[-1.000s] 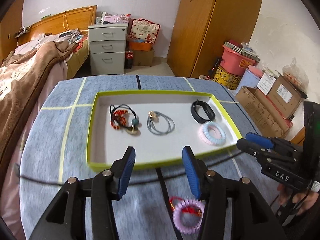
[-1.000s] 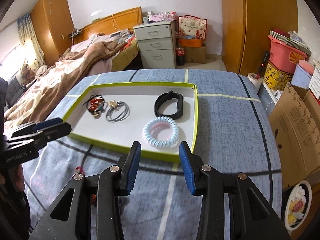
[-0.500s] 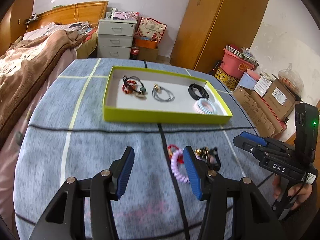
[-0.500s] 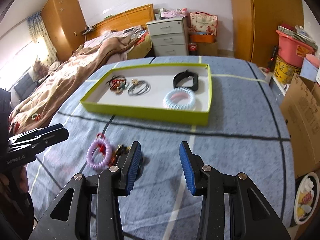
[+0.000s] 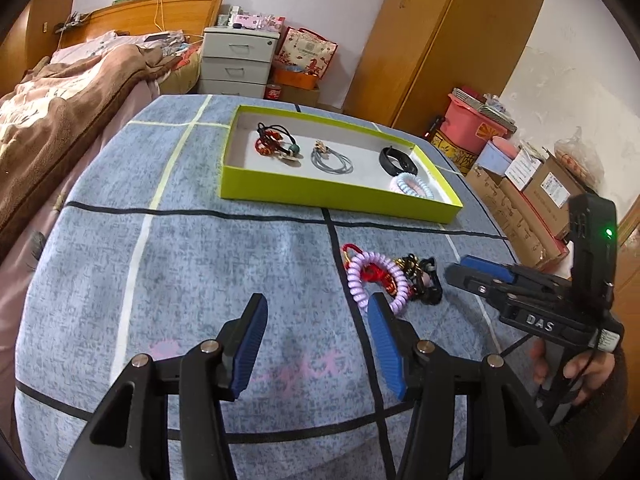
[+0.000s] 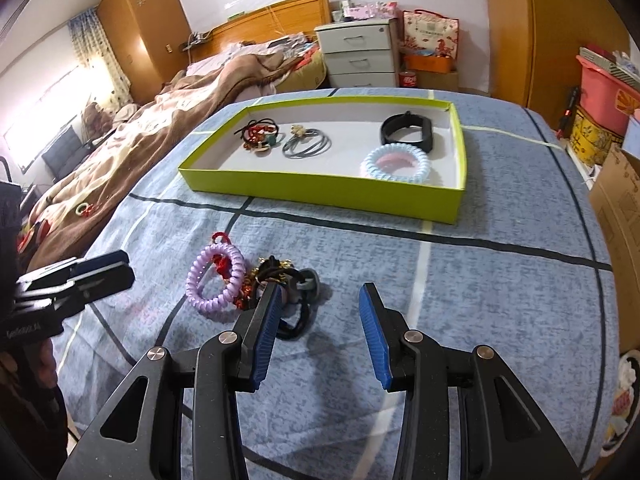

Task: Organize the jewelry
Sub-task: 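Move both tools back toward the purple coil and black clips, then grasp the black hair tie with pink bead with the right tool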

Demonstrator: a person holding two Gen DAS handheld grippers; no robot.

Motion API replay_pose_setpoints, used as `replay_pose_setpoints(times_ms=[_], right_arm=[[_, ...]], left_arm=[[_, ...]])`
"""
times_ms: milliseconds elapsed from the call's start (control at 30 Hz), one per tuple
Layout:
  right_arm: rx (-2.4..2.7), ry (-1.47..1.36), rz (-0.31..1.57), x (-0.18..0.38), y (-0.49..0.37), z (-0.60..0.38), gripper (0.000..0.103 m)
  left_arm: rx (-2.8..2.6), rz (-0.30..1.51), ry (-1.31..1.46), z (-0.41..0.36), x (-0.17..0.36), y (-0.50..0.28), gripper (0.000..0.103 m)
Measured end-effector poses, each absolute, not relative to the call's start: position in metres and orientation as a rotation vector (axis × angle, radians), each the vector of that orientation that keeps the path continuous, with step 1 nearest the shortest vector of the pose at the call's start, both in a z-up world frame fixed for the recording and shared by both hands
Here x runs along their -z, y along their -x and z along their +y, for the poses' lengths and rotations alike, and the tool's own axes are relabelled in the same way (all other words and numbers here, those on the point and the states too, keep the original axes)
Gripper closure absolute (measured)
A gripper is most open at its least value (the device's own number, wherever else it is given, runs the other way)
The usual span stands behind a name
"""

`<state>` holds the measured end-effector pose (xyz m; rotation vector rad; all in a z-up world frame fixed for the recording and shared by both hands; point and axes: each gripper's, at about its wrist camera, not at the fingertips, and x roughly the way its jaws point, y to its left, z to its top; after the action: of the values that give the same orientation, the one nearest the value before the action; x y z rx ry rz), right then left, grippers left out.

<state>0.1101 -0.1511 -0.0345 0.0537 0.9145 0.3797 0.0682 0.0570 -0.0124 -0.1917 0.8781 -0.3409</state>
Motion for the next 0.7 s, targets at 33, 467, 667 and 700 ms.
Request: replay_pose_setpoints(times_ms=[33, 467, 667, 700], right_arm=[[-0.383, -0.052, 0.921, 0.036, -0.113, -0.150, 0.061], [-0.401, -0.017, 0.944, 0.043, -0.119, -0.137, 0.062], [-0.448, -0.023, 0.978, 0.046, -0.115, -0.134, 0.069], [-0.452, -0.015, 0.976, 0.046, -0.113, -0.133, 0.069]], left_arm=[[0.342, 0.883, 0.197, 0.057, 0.014, -0.068, 0.049], [0.345, 0.914, 0.225, 0.061, 0.023, -0.066, 0.049], [0.358, 0.931, 0.231, 0.055, 0.027, -0.070, 0.047], [0.361, 0.933, 0.227, 0.053, 0.027, -0.070, 0.047]])
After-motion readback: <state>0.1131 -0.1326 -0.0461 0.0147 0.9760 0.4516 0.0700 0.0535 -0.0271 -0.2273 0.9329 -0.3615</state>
